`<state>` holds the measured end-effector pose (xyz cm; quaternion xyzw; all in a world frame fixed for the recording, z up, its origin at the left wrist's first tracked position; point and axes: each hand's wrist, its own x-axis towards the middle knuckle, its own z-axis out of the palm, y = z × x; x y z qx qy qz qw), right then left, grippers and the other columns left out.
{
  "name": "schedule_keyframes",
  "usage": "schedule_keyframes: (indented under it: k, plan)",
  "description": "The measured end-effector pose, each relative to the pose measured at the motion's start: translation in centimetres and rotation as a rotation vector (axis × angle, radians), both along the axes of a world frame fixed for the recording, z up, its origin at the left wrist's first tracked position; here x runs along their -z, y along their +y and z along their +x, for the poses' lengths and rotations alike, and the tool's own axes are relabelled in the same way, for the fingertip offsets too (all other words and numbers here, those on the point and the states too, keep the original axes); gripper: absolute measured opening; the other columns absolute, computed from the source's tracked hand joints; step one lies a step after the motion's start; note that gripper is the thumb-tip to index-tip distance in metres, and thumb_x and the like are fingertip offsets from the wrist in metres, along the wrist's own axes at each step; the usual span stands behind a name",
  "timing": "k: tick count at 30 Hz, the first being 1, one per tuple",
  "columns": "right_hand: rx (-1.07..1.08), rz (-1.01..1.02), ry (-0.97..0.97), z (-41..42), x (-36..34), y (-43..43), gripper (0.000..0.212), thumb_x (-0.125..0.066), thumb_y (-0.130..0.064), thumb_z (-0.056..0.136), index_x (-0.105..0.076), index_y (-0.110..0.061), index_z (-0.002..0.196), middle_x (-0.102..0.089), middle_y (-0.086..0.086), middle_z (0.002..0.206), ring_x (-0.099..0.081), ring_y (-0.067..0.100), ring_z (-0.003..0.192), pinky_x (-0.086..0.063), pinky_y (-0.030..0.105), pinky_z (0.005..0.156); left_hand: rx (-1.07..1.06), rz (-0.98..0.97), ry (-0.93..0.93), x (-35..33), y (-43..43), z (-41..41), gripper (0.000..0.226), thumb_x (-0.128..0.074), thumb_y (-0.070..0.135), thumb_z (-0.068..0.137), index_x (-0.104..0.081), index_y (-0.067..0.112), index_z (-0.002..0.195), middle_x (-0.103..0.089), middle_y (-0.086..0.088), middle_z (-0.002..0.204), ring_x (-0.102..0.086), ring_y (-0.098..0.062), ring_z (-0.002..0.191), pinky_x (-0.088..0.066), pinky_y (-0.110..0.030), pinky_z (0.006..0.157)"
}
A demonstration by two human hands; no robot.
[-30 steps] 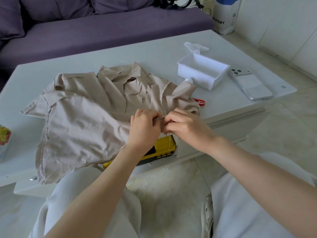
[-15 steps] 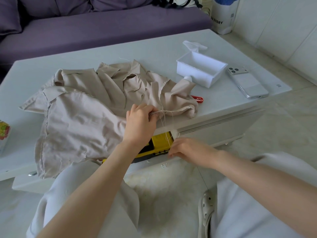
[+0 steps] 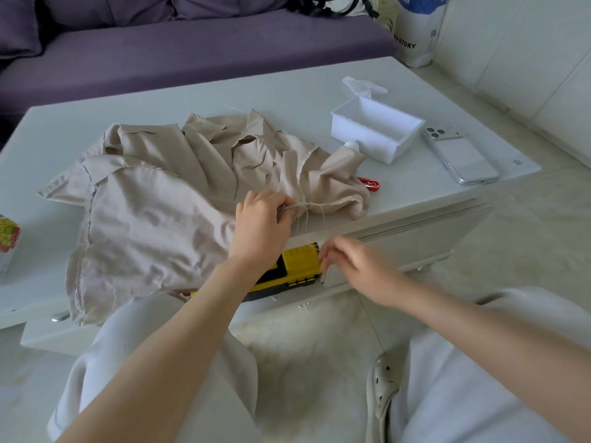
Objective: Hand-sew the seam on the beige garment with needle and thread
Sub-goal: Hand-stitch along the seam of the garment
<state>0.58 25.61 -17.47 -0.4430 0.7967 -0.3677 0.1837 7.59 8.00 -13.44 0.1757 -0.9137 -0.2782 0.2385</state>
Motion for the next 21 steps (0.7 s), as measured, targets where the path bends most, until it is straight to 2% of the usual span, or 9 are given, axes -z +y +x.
schedule_keyframes:
  k: [2, 5, 8, 10, 12, 15, 17, 21]
  plan:
    - [0.103, -0.138, -0.140, -0.2, -1.3, -0.6, 0.023, -0.037, -0.014, 0.101, -0.053, -0.027, 0.093, -0.063, -0.007, 0.080, -0.058, 0.004, 0.074, -0.046, 0.020, 0.072, 0.010, -0.002, -0.001, 0.0, 0.1, -0.1, 0.013, -0.060, 0.016, 0.090, -0.071, 0.010, 0.088, -0.054, 0.005, 0.076, -0.041, -0.019, 0.085, -0.032, -0.031, 0.077]
    - [0.158, -0.186, -0.202, -0.1, -2.8, -1.7, 0.022, -0.035, -0.015, 0.102, -0.052, -0.026, 0.092, -0.045, -0.005, 0.068, -0.041, 0.004, 0.059, -0.037, 0.016, 0.061, 0.027, 0.010, -0.006, 0.0, 0.2, -0.1, 0.015, -0.061, 0.021, 0.091, -0.072, 0.011, 0.087, -0.053, 0.004, 0.071, -0.043, -0.020, 0.083, -0.034, -0.032, 0.076]
    - [0.176, -0.222, -0.228, 0.2, -3.2, -3.1, 0.008, -0.049, -0.018, 0.097, -0.055, -0.019, 0.093, -0.035, -0.006, 0.062, -0.034, 0.003, 0.054, -0.033, 0.013, 0.054, 0.037, 0.020, -0.014, -0.1, 0.3, 0.1, 0.016, -0.060, 0.022, 0.092, -0.073, 0.013, 0.089, -0.049, 0.011, 0.064, -0.043, -0.020, 0.082, -0.036, -0.034, 0.077]
    - [0.212, -0.221, -0.194, 0.3, -2.7, -3.9, 0.008, -0.057, -0.023, 0.093, -0.060, -0.015, 0.095, -0.032, -0.006, 0.060, -0.031, 0.005, 0.052, -0.030, 0.014, 0.051, 0.035, 0.033, -0.015, -0.3, 0.4, 0.2, 0.016, -0.059, 0.019, 0.092, -0.073, 0.013, 0.089, -0.045, 0.016, 0.062, -0.042, -0.020, 0.083, -0.036, -0.034, 0.077]
    - [0.252, -0.211, -0.167, 0.3, -2.2, -4.6, 0.015, -0.062, -0.027, 0.090, -0.064, -0.013, 0.096, -0.032, -0.006, 0.058, -0.031, 0.005, 0.051, -0.028, 0.016, 0.051, 0.030, 0.049, -0.022, -0.3, 0.5, 0.3, 0.017, -0.057, 0.017, 0.093, -0.073, 0.013, 0.088, -0.048, 0.013, 0.063, -0.043, -0.021, 0.085, -0.036, -0.034, 0.078]
    - [0.282, -0.238, -0.165, 0.2, -2.1, -5.2, 0.014, -0.063, -0.022, 0.090, -0.068, -0.009, 0.089, -0.041, -0.003, 0.056, -0.036, 0.005, 0.050, -0.034, 0.021, 0.053, 0.028, 0.072, -0.031, -0.3, 0.4, 0.4, 0.018, -0.057, 0.017, 0.093, -0.073, 0.014, 0.086, -0.056, 0.005, 0.066, -0.045, -0.022, 0.086, -0.038, -0.036, 0.081]
    - [0.290, -0.248, -0.150, 0.4, -2.2, -5.5, 0.016, -0.061, -0.019, 0.091, -0.069, -0.007, 0.084, -0.048, 0.004, 0.058, -0.038, 0.005, 0.051, -0.032, 0.015, 0.051, 0.029, 0.078, -0.030, -0.2, 0.4, 0.5, 0.018, -0.057, 0.017, 0.092, -0.073, 0.013, 0.085, -0.056, 0.004, 0.065, -0.046, -0.024, 0.086, -0.039, -0.037, 0.082]
    - [0.244, -0.182, -0.100, 0.9, -1.8, -5.2, 0.018, -0.059, -0.019, 0.092, -0.067, -0.008, 0.080, -0.042, -0.008, 0.052, -0.040, 0.003, 0.047, -0.031, 0.014, 0.049, 0.019, 0.102, -0.023, -0.4, 0.3, 0.5, 0.020, -0.057, 0.019, 0.093, -0.072, 0.010, 0.084, -0.055, 0.005, 0.064, -0.044, -0.021, 0.086, -0.035, -0.033, 0.076]
